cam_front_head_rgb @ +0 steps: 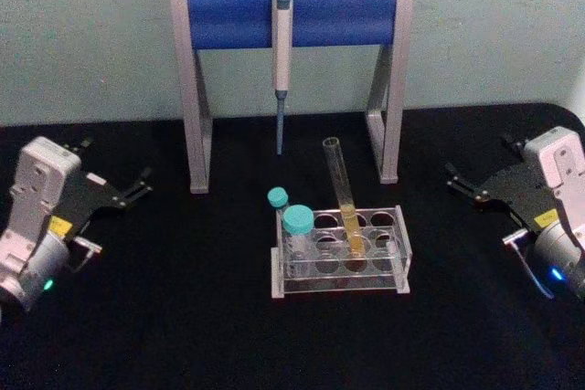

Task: Pick up the test tube from the test tube rack, shake it, then place it back into the test tube rack.

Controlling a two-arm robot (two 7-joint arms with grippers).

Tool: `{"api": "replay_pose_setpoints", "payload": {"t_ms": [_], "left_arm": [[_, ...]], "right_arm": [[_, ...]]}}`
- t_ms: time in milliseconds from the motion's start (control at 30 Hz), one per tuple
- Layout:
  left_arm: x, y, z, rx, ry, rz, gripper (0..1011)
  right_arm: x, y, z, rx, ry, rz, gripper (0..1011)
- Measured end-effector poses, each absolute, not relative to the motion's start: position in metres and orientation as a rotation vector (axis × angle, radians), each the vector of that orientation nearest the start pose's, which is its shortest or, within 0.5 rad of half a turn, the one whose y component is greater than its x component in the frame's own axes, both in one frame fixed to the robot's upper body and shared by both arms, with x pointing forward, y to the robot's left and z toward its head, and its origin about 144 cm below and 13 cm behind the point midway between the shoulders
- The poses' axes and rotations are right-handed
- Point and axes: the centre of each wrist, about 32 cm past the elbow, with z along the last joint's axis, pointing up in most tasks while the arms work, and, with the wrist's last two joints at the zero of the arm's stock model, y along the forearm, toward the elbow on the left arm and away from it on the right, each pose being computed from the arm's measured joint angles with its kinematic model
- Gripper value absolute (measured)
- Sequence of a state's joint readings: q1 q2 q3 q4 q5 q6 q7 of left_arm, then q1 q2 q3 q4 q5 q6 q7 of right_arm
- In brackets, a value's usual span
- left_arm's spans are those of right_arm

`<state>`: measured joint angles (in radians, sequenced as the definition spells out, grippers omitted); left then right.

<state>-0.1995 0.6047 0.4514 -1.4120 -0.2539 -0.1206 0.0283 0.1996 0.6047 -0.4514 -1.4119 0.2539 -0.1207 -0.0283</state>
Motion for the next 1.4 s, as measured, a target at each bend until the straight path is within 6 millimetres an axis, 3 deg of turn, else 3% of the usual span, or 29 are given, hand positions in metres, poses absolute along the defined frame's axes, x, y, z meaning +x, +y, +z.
{"api": "replay_pose_setpoints", "payload": {"t_ms": [1400], "left_arm": [[0.4886,0.3097,1.1398,0.304,-0.285,1.248,1001]], "right_arm": [[0.4888,-0.3098,1.1439,-0.291,-0.308,-1.253,1000]]}}
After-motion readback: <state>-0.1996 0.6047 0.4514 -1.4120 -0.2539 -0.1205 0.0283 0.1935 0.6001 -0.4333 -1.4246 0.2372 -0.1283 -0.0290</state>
